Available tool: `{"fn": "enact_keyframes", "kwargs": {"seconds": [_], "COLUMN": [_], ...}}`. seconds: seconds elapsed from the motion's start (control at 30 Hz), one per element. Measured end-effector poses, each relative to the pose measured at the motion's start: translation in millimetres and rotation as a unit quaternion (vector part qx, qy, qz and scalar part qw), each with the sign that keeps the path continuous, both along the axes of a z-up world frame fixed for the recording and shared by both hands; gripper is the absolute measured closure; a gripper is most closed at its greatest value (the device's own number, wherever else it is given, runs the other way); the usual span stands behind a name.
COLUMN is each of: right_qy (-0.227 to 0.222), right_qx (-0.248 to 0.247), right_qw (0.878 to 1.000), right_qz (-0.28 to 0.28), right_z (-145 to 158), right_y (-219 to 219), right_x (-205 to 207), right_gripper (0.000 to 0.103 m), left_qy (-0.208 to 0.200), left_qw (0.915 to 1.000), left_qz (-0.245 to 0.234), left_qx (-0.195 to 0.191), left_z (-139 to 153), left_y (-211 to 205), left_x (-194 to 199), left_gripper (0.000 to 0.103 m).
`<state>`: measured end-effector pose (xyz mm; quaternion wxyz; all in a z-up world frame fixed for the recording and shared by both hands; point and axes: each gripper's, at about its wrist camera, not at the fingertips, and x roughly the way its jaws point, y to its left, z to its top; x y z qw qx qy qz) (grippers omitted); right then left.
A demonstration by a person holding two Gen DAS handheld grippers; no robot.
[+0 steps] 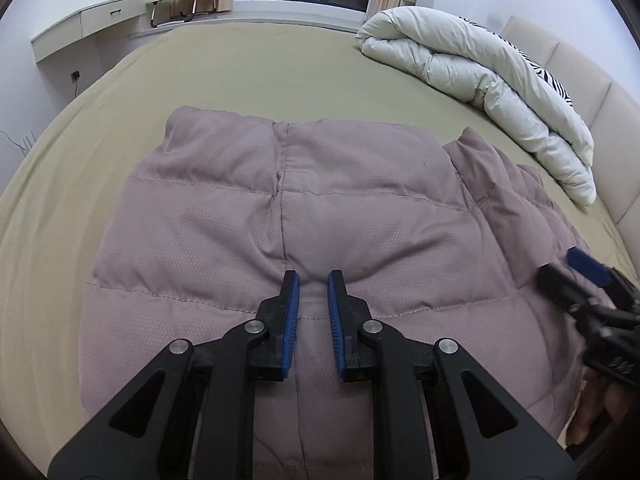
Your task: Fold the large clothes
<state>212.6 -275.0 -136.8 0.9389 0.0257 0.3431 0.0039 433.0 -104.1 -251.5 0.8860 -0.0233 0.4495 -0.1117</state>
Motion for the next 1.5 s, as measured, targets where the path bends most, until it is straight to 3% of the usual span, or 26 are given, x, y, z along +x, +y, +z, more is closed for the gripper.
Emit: {"fn": "enact_keyframes", "kwargs": {"seconds": [0.1,0.17,0.27,0.43,0.5,0.53,0.57,0.6,0.7,0.8,0.93,1.03,1.1,1.17,1.33,1.4,1.47,1.5], "right_qy": [0.005,0.009,0.022,0.029,0.006,-0.003,-0.012,-0.014,0.015,0.054,0.116,0.14,0.149,0.149,0.164,0.17,0.175,0.175], "right_qx": [-0.051,-0.068,-0.03,-0.01,0.009,0.011,0.012,0.014,0.041,0.116,0.229,0.275,0.29,0.281,0.309,0.301,0.288,0.282], "right_qw": [0.999,0.997,0.999,0.999,1.0,1.0,1.0,1.0,0.999,0.991,0.966,0.95,0.945,0.948,0.936,0.938,0.941,0.943], "right_qz": [0.015,0.019,0.009,0.02,0.023,0.017,0.006,-0.002,-0.025,-0.044,-0.044,-0.039,-0.016,-0.008,0.029,0.033,0.034,0.034], "right_z": [-10.1,-26.3,-30.7,-3.4,13.0,18.4,23.5,26.7,26.4,16.3,-15.2,-35.8,-43.7,-48.0,-62.0,-66.3,-66.8,-66.0], "right_y": [9.1,9.3,-2.5,-13.2,-31.3,-40.8,-53.6,-67.9,-111.5,-157.5,-202.5,-213.6,-211.7,-206.6,-205.7,-205.2,-200.0,-197.2], "right_x": [-0.6,3.7,9.9,-1.6,-15.2,-20.5,-26.2,-28.9,-27.7,-24.1,-10.7,-1.7,6.1,12.2,25.0,29.5,34.1,35.6], "right_gripper": [0.008,0.0,0.0,0.0,0.0,0.0,0.0,0.0,0.0,0.0,0.0,0.0,0.005,0.005,0.01,0.01,0.012,0.014], "left_qy": [-0.004,-0.005,-0.006,0.007,-0.012,-0.018,-0.021,-0.022,0.005,0.025,0.065,0.113,0.135,0.143,0.162,0.169,0.183,0.191], "left_qw": [1.0,1.0,1.0,0.9991,0.9987,0.998,0.9971,0.9957,0.9916,0.9867,0.9764,0.9666,0.966,0.9669,0.9576,0.9584,0.952,0.9491], "left_qz": [0.005,0.005,0.003,0.008,0.025,0.034,0.047,0.058,0.08,0.102,0.096,0.079,0.067,0.055,0.033,0.017,-0.004,-0.001], "left_qx": [0.003,0.004,0.001,-0.042,-0.043,-0.049,-0.057,-0.068,-0.102,-0.124,-0.182,-0.216,-0.21,-0.204,-0.236,-0.229,-0.245,-0.251], "left_z": [-1.2,-2.7,-2.8,20.8,36.3,41.3,45.1,47.4,42.8,32.0,10.5,-11.8,-24.1,-31.9,-48.6,-54.4,-60.4,-63.5], "left_y": [-1.7,-2.5,-2.4,28.5,52.9,65.1,80.4,95.9,135.7,166.7,182.8,178.9,169.1,161.3,150.8,140.4,129.7,126.5], "left_x": [-1.9,-4.6,-8.4,-21.7,-33.9,-38.6,-42.6,-45.6,-47.5,-44.6,-38.6,-24.7,-17.3,-11.1,5.3,10.8,15.6,17.6], "left_gripper": [0.089,0.089,0.089,0.088,0.081,0.054,0.008,0.0,0.0,0.0,0.0,0.0,0.0,0.0,0.0,0.007,0.039,0.041]}}
